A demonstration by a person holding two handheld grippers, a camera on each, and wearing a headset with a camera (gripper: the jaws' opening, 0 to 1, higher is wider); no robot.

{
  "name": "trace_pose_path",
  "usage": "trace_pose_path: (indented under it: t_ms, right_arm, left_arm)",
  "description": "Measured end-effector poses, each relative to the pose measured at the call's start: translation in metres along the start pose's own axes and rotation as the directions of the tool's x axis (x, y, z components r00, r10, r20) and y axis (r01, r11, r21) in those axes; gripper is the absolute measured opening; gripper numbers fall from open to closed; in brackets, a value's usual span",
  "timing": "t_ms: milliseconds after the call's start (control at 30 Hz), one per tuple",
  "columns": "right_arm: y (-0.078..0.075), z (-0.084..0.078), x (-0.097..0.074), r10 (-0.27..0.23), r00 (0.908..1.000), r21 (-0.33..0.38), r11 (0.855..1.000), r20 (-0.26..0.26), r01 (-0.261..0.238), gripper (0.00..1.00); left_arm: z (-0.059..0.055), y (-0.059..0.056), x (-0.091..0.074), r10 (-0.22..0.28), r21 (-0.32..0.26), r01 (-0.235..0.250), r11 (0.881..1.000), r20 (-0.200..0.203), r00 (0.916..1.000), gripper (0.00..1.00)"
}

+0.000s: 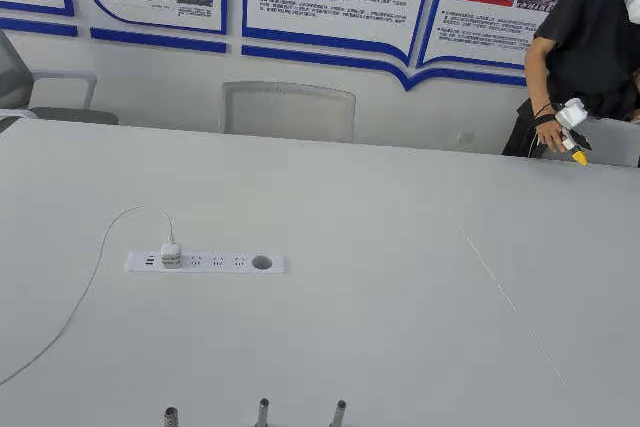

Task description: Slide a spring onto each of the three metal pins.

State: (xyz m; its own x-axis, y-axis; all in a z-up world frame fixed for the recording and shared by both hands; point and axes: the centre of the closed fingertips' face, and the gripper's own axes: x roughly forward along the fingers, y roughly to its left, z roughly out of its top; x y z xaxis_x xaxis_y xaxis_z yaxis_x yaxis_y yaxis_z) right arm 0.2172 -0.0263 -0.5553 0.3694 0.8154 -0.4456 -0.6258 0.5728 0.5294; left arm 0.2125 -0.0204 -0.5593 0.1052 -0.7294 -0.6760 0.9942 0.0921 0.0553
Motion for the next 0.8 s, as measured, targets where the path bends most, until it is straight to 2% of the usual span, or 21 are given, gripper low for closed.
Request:
trace_pose_path:
  t_ms: [300, 633, 800]
  right_arm:
    - [0.004, 0.009, -0.001, 0.014, 0.9999, -0.004, 1.000, 0.002, -0.014, 0.20]
    - [0.009, 0.020, 0.001, 0.017, 0.9999, -0.033, 0.999, -0.002, -0.017, 0.20]
    - [0.012, 0.024, 0.002, 0.012, 0.9993, -0.084, 0.996, -0.036, -0.015, 0.20]
  left_arm:
    - [-0.001, 0.003, 0.000, 0.002, 0.005, -0.002, 1.000, -0.005, 1.0000, 0.10]
    - [0.004, 0.009, 0.000, 0.006, -0.019, -0.006, 1.000, 0.018, 0.9998, 0.10]
    - [0.008, 0.012, -0.001, 0.009, -0.028, -0.008, 1.000, 0.035, 0.9993, 0.10]
